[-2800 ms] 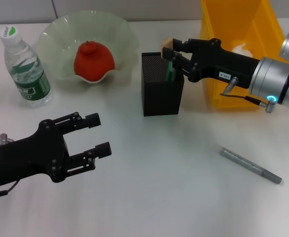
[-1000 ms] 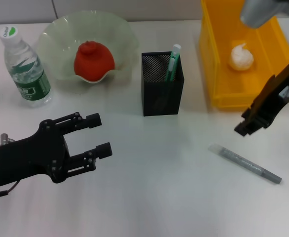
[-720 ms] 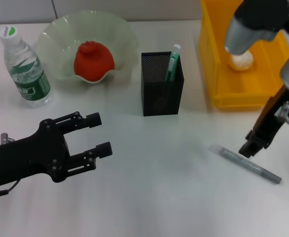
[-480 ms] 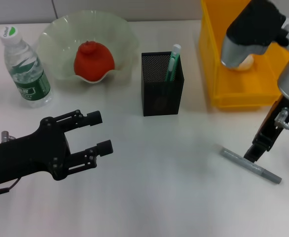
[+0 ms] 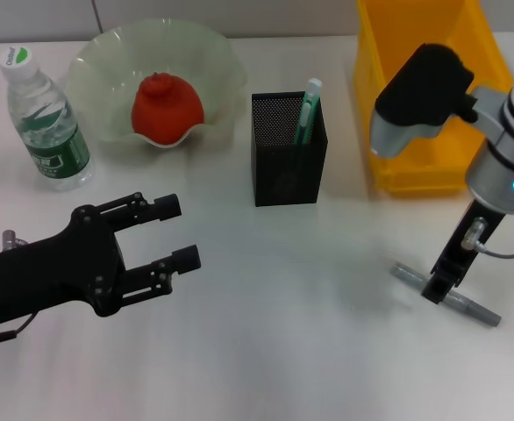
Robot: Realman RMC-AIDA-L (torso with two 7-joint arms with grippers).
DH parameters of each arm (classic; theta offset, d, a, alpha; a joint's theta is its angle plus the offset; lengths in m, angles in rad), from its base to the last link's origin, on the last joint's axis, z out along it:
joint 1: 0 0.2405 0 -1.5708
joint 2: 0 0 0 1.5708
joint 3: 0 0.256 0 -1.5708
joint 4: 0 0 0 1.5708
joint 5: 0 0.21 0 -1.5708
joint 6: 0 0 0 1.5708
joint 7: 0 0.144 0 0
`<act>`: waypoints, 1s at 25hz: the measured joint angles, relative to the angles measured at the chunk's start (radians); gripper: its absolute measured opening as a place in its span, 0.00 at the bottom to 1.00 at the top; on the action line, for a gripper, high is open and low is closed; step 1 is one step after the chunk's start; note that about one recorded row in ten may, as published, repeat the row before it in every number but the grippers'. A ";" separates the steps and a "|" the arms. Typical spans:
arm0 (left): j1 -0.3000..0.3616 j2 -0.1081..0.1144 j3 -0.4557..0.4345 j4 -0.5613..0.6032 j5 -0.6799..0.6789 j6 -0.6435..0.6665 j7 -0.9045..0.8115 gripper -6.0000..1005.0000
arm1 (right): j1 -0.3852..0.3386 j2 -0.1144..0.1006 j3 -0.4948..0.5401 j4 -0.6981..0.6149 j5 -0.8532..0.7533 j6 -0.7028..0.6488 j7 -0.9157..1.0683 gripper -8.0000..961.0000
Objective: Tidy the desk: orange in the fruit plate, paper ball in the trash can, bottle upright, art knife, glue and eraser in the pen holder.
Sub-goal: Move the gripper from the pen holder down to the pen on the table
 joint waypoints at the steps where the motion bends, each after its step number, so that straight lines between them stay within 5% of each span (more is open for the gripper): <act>1: 0.000 0.000 -0.002 0.000 0.000 -0.002 0.000 0.70 | 0.001 0.000 -0.007 0.009 0.006 0.008 0.002 0.56; 9: -0.002 -0.001 -0.004 0.000 0.000 -0.006 0.003 0.70 | 0.006 0.000 -0.027 0.066 0.036 0.064 0.005 0.55; 25: -0.002 -0.002 -0.003 -0.002 0.001 -0.005 0.013 0.70 | 0.008 0.000 -0.029 0.094 0.045 0.075 0.000 0.38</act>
